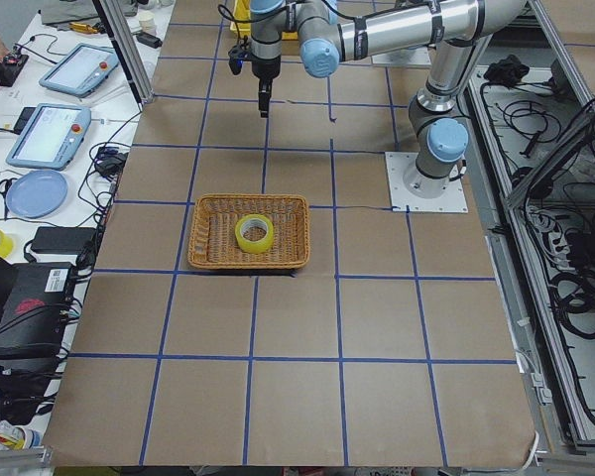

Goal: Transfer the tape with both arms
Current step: 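Open the left gripper and raise it away from the basket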

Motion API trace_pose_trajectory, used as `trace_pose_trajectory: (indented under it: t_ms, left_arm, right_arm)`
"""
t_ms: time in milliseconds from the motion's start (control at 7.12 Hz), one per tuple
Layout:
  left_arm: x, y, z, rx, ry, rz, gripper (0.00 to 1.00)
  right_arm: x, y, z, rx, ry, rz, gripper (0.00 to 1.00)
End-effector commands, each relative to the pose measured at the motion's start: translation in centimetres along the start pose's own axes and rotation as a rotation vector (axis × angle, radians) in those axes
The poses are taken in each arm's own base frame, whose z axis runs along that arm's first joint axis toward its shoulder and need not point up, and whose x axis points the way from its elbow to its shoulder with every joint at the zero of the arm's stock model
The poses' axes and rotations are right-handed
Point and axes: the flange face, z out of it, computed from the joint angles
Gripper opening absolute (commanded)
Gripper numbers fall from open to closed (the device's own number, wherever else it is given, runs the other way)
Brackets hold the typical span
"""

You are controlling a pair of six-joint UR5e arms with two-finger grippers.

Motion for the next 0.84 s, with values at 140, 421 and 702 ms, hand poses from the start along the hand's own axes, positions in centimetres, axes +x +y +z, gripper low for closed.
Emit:
trace_pose_trajectory:
  t_ms: [140, 421, 702]
  left_arm:
    - [5.1, 1.5, -5.1, -0.095, 0.033, -0.046, 1.0]
    - [5.4, 1.5, -5.1, -0.096, 0.039, -0.042, 1.0]
    - [5.5, 1.4, -4.9, -0.099, 0.04, -0.039, 1.0]
  right_arm:
    - [0.2, 0.1, 0.2, -0.017, 0.004, 0.003, 1.0]
    - [0.2, 0.0, 0.2, -0.009, 0.006, 0.004, 1.0]
    - [0.2, 0.0, 0.2, -0.011, 0.006, 0.005, 1.0]
